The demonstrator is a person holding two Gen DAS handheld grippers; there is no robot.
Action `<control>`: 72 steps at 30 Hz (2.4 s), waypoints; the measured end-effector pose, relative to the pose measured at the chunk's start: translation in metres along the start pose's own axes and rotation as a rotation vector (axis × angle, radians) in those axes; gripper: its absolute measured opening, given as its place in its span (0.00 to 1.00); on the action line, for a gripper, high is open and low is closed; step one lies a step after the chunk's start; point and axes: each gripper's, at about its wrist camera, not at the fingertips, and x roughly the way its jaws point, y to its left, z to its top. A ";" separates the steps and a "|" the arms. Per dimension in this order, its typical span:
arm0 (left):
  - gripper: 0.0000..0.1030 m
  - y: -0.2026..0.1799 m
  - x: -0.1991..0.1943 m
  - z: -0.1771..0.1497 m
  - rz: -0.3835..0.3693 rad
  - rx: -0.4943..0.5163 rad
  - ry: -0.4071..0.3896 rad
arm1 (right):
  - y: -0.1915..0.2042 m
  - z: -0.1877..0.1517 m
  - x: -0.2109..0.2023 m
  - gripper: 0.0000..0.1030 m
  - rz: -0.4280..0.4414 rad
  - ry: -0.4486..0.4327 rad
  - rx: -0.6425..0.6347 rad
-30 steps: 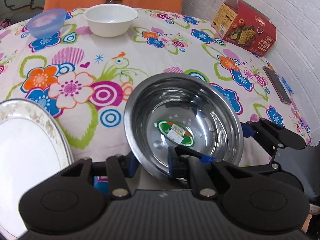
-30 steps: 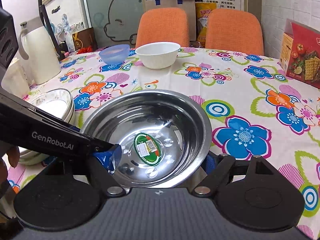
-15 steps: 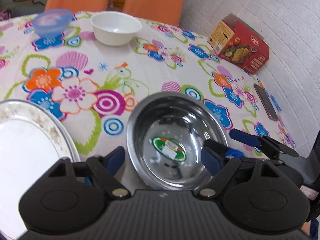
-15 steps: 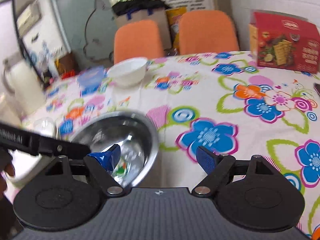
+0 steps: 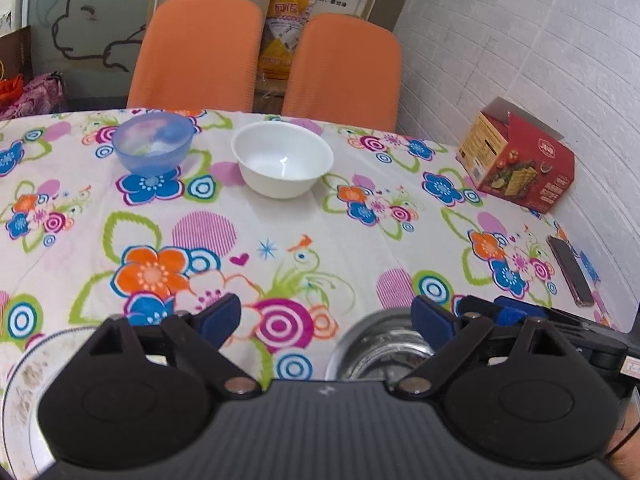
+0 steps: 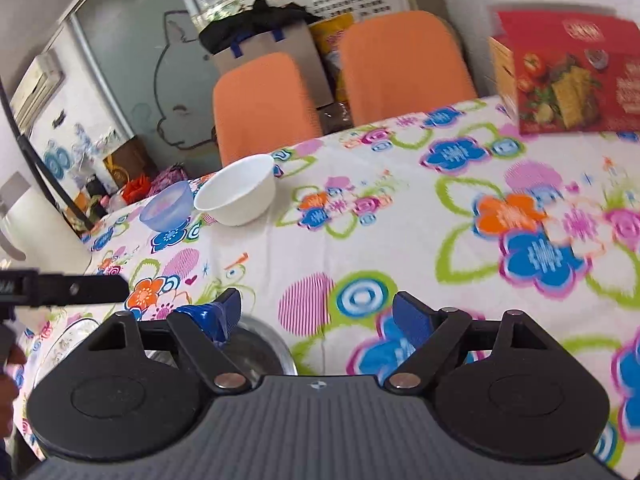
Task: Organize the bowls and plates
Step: 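Reach the left gripper to the white ceramic bowl rim and close it, then lift the white bowl with the left gripper and lower it into the steel bowl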
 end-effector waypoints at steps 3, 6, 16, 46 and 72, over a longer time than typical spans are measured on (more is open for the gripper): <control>0.90 0.015 0.016 0.025 0.017 -0.046 -0.007 | 0.012 0.029 0.018 0.68 -0.015 0.008 -0.086; 0.90 0.033 0.037 0.050 0.035 -0.124 0.006 | 0.025 0.064 0.045 0.68 -0.016 0.020 -0.163; 0.90 0.077 0.113 0.103 0.098 -0.438 0.069 | 0.063 0.111 0.162 0.68 -0.048 0.144 -0.367; 0.28 0.081 0.156 0.112 0.073 -0.429 0.151 | 0.075 0.103 0.217 0.70 0.038 0.234 -0.447; 0.00 0.036 0.106 0.087 0.114 -0.253 0.129 | 0.098 0.065 0.133 0.59 0.070 0.175 -0.534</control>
